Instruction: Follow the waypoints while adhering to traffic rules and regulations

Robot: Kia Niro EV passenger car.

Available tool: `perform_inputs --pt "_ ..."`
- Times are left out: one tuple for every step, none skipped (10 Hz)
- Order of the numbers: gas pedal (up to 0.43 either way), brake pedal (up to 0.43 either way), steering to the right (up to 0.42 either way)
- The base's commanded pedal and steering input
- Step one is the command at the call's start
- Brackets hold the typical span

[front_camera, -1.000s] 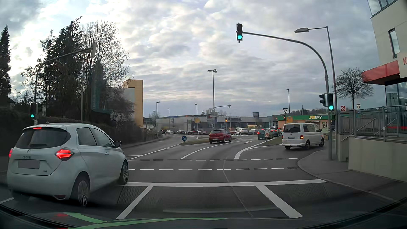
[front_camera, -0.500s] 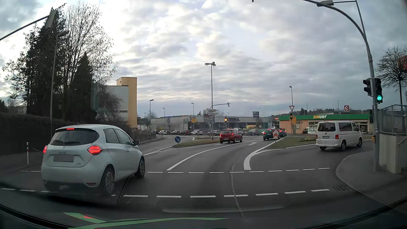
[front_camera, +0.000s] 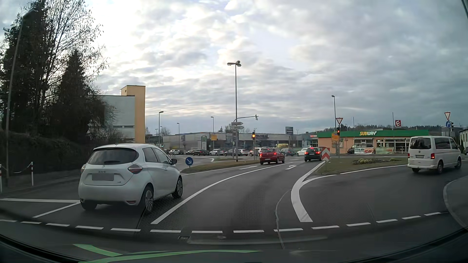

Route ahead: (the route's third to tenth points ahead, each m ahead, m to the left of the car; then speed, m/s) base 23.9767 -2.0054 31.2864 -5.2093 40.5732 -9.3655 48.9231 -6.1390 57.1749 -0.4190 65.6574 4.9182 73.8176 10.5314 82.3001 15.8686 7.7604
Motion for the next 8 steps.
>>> perform_inputs --pt "0.0 0.195 0.047" --pt "0.0 0.189 0.049" --pt "0.0 0.195 0.051" --pt "0.0 0.195 0.054" --pt "0.0 0.189 0.057" --pt "0.0 0.189 0.062" --pt "0.0 0.189 0.068" --pt "0.0 0.189 0.073"
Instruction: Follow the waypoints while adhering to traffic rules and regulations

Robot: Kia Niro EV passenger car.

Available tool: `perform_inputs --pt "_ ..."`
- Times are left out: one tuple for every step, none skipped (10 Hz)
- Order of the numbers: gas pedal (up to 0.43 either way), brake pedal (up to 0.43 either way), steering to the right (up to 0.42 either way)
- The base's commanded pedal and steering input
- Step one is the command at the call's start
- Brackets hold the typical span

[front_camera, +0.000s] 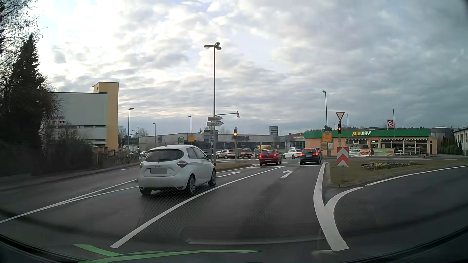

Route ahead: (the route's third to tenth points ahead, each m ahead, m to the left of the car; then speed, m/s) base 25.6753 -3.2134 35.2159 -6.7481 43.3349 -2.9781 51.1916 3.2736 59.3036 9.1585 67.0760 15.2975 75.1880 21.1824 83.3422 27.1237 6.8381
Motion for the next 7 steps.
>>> perform_inputs --pt "0.0 0.189 0.077" --pt "0.0 0.189 0.081" --pt "0.0 0.189 0.083" --pt "0.0 0.189 0.085" --pt "0.0 0.189 0.089" --pt "0.0 0.189 0.092" --pt "0.0 0.189 0.094"
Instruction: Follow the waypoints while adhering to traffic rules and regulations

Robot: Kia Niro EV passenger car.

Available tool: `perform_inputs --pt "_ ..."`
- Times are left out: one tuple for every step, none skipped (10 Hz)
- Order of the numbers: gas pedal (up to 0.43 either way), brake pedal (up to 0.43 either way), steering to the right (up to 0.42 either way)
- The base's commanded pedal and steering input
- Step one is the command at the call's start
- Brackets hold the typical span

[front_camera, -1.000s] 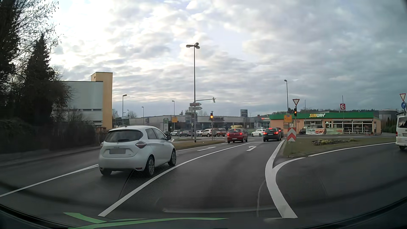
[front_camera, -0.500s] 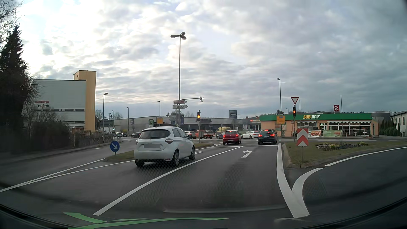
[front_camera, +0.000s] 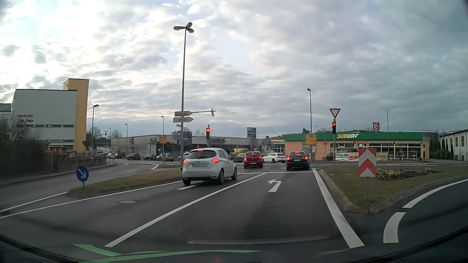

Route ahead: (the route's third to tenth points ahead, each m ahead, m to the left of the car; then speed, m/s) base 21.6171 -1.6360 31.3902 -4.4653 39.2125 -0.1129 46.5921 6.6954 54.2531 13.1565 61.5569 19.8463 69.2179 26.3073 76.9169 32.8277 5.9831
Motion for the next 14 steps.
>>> perform_inputs --pt "0.0 0.183 0.095" --pt "0.0 0.183 0.096" --pt "0.0 0.183 0.096" --pt "0.0 0.177 0.096" --pt "0.0 0.171 0.096" --pt "0.0 0.159 0.096" --pt "0.0 0.152 0.095" --pt "0.0 0.152 0.095" --pt "0.0 0.152 0.095" --pt "0.0 0.146 0.095" --pt "0.0 0.146 0.095" --pt "0.0 0.146 0.094" --pt "0.0 0.146 0.093" --pt "0.0 0.146 0.092"
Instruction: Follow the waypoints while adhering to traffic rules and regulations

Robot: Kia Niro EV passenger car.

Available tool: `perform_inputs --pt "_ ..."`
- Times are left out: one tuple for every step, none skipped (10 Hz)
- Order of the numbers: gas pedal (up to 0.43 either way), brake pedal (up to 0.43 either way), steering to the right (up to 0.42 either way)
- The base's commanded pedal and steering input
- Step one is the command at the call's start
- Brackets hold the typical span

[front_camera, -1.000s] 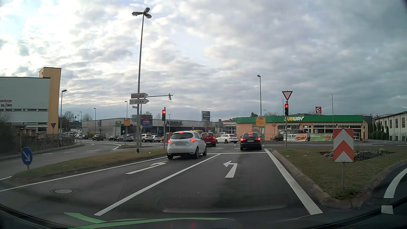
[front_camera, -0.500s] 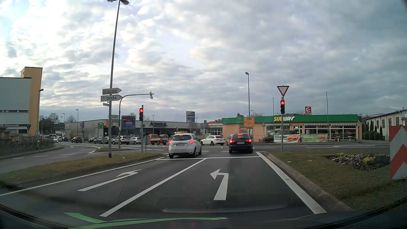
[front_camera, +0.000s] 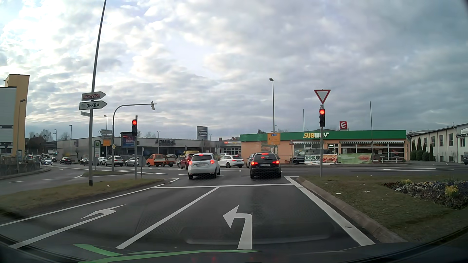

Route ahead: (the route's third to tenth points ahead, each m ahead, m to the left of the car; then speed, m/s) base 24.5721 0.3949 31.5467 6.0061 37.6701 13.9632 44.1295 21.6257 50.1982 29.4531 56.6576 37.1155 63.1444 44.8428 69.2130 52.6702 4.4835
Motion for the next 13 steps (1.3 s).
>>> perform_inputs --pt "0.0 0.152 0.091" --pt "0.0 0.152 0.091" --pt "0.0 0.152 0.09" --pt "0.0 0.152 0.085" --pt "0.0 0.159 0.082" --pt "0.0 0.165 0.08" --pt "0.0 0.171 0.08" --pt "0.0 0.171 0.078" --pt "0.0 0.177 0.073" --pt "0.0 0.183 0.068" --pt "0.0 0.189 0.062" --pt "0.0 0.189 0.061" --pt "0.0 0.189 0.061"
